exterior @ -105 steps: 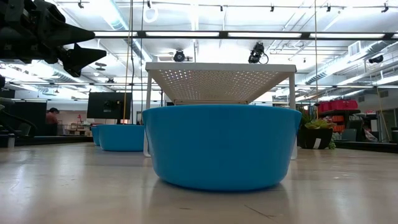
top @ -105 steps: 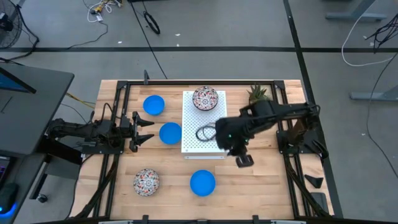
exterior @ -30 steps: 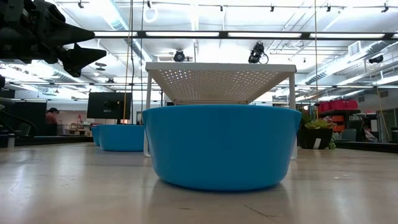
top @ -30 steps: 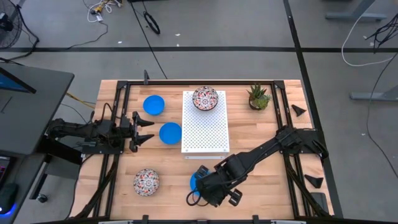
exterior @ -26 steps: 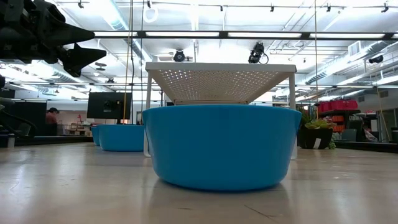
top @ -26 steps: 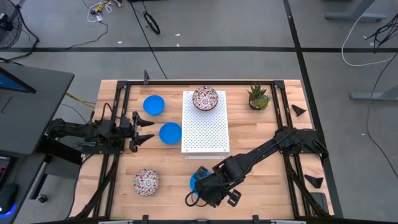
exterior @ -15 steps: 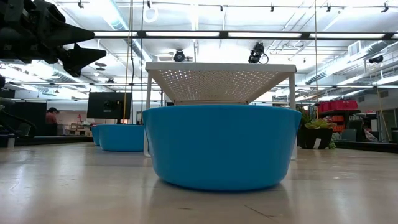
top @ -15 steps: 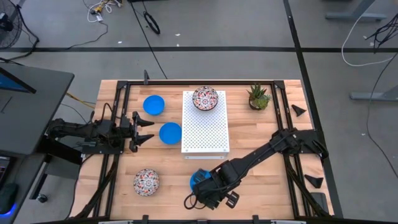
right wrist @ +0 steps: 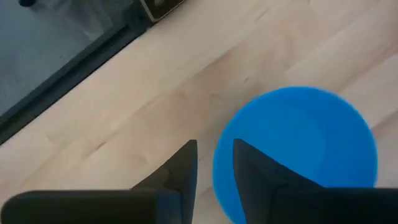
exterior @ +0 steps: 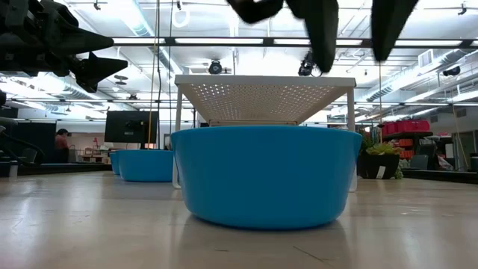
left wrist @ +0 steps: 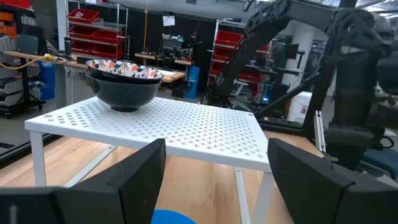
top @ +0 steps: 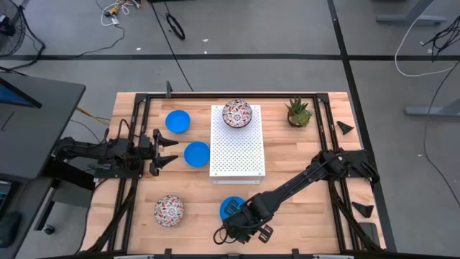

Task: Pick & Place Mini bowls
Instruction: Put the bottom blue bowl on the shelf

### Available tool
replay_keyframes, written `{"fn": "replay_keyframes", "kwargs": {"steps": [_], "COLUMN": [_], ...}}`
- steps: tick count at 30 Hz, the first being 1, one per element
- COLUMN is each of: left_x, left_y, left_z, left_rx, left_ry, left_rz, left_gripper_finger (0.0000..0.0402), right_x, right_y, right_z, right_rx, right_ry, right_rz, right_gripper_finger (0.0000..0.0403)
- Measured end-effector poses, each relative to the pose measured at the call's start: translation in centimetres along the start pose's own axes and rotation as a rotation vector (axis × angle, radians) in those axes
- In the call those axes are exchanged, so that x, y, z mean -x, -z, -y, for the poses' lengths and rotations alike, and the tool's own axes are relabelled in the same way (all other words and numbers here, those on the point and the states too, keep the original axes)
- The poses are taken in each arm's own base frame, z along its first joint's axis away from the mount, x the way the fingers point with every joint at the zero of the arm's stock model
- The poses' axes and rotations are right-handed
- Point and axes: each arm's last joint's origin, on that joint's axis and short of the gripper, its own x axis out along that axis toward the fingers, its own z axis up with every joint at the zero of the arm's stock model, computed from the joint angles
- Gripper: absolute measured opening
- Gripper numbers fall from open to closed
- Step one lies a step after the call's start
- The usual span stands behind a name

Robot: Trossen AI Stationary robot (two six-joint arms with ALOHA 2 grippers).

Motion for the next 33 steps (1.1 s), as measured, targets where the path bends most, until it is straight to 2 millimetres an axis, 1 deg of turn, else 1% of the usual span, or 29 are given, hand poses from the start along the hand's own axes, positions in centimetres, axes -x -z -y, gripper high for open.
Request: {"fn": "replay_keyframes", "kwargs": {"steps": [7, 10, 15, 29, 33], "left_x": [0.0, 0.0, 0.0, 0.0, 0.0], "left_y": [0.0, 0.0, 0.0, 0.0, 0.0], "left_z": [0.0, 0.0, 0.0, 0.0, 0.0], "left_rx": [0.0, 0.0, 0.0, 0.0, 0.0], "left_ry": [0.0, 0.0, 0.0, 0.0, 0.0], "left_rz": [0.0, 0.0, 0.0, 0.0, 0.0], "left_gripper_finger": [0.0288, 0.0288, 0.0288, 0.0288, 0.0288], "right_x": [-2.3, -3.3, -4.3, -4.4, -4.4], "right_y": [1.1, 1.7, 2.4, 2.5, 2.5], "right_z": [-0.1, -0.1, 0.0, 0.0, 0.0], "right_rx": [-0.003, -0.003, -0.001, -0.001, -0.001], "right_ry": [-0.005, 0.04, 0.11, 0.116, 0.115], "right_rz": [-0.023, -0.054, -0.097, -0.096, -0.097], "right_gripper_finger": [0.0102, 0.0102, 0.0102, 0.0102, 0.0093]}}
